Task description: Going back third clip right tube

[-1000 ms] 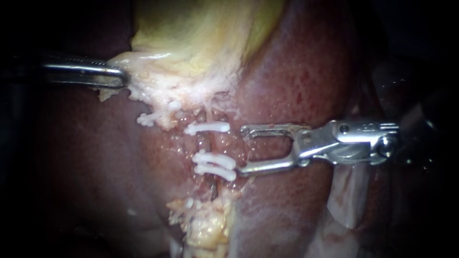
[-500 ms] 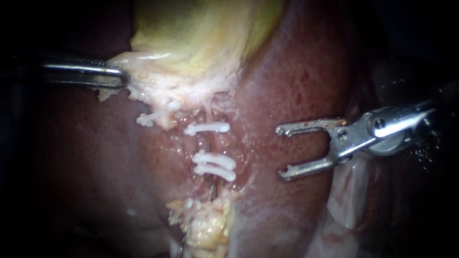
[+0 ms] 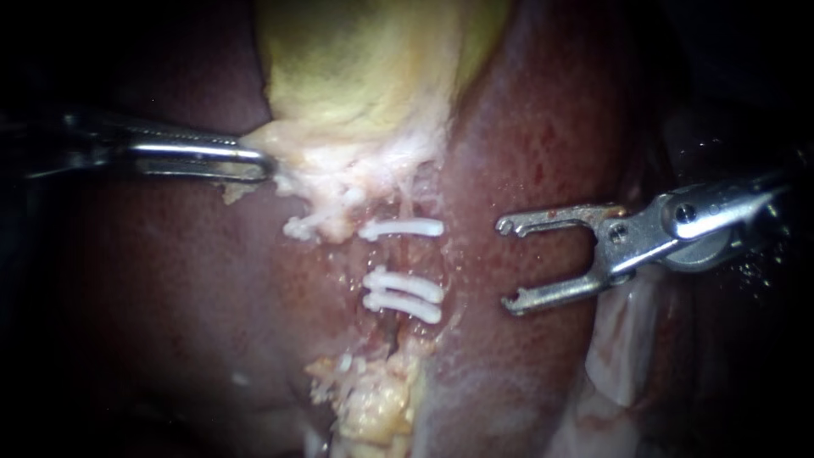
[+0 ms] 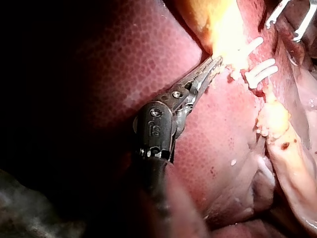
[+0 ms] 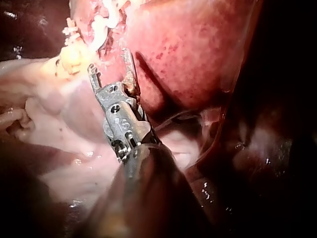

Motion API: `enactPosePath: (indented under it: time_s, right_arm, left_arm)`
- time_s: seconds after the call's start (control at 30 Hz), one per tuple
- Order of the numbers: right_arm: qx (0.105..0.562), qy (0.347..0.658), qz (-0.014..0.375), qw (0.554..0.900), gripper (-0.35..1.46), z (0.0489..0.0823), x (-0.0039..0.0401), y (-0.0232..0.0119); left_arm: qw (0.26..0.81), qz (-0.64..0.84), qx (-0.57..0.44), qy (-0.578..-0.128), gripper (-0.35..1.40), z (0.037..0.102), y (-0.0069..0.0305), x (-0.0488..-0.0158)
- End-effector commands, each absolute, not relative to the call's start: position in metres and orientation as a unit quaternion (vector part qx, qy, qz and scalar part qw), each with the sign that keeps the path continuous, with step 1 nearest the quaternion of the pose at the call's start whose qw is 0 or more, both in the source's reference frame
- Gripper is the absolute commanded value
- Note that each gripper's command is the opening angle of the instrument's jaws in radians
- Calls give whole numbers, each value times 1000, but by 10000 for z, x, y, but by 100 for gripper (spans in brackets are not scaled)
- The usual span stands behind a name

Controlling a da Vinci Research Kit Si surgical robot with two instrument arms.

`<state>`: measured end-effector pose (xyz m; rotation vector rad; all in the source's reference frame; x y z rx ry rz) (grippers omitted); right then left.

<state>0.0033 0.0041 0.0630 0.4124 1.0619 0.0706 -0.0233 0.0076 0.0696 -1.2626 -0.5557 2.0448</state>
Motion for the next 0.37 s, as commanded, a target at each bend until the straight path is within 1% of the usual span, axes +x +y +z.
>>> enactPosePath:
  time_s: [0.03, 0.37]
  right_arm:
    - [195, 503, 33, 842, 50, 630, 32, 41]
    - [195, 503, 33, 841, 50, 628, 33, 41]
  left_arm:
    - [330, 782, -483, -213, -35, 697, 75, -234]
    - [330, 782, -483, -213, -35, 695, 75, -233]
